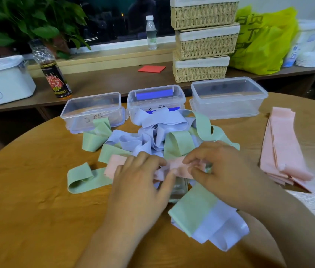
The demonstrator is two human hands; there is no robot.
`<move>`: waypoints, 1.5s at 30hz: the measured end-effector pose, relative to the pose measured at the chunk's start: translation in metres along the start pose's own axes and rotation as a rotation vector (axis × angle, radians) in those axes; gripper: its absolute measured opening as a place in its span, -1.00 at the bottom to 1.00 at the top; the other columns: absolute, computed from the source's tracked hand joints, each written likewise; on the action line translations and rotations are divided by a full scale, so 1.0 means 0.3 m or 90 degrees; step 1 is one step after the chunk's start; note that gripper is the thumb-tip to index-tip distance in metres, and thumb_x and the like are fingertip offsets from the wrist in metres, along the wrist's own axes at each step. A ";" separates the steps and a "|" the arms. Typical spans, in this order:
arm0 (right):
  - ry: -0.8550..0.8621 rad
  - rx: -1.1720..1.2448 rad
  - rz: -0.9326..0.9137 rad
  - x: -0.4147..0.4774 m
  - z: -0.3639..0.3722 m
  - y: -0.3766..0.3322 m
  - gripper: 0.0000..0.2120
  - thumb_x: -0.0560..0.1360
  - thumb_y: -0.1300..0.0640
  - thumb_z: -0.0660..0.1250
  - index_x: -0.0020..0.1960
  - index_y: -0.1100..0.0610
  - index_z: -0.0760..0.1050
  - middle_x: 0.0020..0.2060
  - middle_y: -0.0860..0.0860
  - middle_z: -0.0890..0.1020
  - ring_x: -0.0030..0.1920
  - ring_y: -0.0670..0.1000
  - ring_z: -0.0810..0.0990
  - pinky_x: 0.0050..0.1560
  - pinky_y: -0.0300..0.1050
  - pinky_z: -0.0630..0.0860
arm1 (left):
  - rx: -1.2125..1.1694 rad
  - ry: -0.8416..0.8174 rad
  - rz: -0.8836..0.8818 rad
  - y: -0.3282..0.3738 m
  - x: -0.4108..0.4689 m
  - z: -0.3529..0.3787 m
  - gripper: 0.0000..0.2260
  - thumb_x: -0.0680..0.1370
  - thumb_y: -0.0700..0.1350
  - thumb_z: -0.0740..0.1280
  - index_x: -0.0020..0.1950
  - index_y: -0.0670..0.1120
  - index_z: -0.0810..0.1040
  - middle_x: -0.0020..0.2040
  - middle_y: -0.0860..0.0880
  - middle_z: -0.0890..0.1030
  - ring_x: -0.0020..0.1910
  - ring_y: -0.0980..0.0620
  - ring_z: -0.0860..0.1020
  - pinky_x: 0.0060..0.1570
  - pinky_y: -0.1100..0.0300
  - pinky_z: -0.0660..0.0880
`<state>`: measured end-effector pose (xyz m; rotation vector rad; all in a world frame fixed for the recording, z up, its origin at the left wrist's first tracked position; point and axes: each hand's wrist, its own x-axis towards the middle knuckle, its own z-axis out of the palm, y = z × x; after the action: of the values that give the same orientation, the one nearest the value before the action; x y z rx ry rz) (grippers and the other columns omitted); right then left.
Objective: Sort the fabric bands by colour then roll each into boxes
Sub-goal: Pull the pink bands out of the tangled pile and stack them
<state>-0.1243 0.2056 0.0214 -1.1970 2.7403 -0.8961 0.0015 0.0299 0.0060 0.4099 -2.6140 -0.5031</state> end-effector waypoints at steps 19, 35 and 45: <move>-0.067 0.131 0.030 -0.013 0.002 -0.053 -0.85 0.58 -0.09 0.43 0.12 -0.16 0.54 -0.03 -0.24 0.70 0.05 -0.29 0.64 0.10 -0.14 0.60 | -0.009 0.005 0.132 -0.022 0.018 0.017 -0.80 0.66 0.08 0.23 0.12 0.17 0.65 0.18 0.17 0.55 0.20 0.01 0.50 0.12 0.03 0.47; -0.240 0.821 0.026 -0.093 0.084 -0.260 -0.56 0.50 0.24 0.46 0.37 0.12 0.55 0.22 0.19 0.70 0.29 0.17 0.67 0.36 0.15 0.54 | -0.345 0.136 0.093 0.123 0.078 -0.312 -0.87 0.67 -0.15 0.41 0.11 0.06 0.70 -0.04 0.13 0.70 -0.04 0.04 0.67 -0.09 0.31 0.53; -0.005 0.833 -0.041 -0.159 -0.223 -0.082 -0.59 0.53 0.08 0.42 0.37 -0.02 0.60 0.29 0.02 0.68 0.31 0.08 0.64 0.28 0.06 0.55 | -0.065 0.072 0.313 0.521 0.252 -0.520 -0.88 0.67 -0.04 0.40 0.14 0.11 0.73 -0.06 0.24 0.69 -0.05 0.21 0.62 -0.10 0.30 0.50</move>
<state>-0.0902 0.2579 0.0803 -0.8926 1.3991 -2.0864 -0.0205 0.0982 0.2283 -0.2303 -2.4441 -0.4245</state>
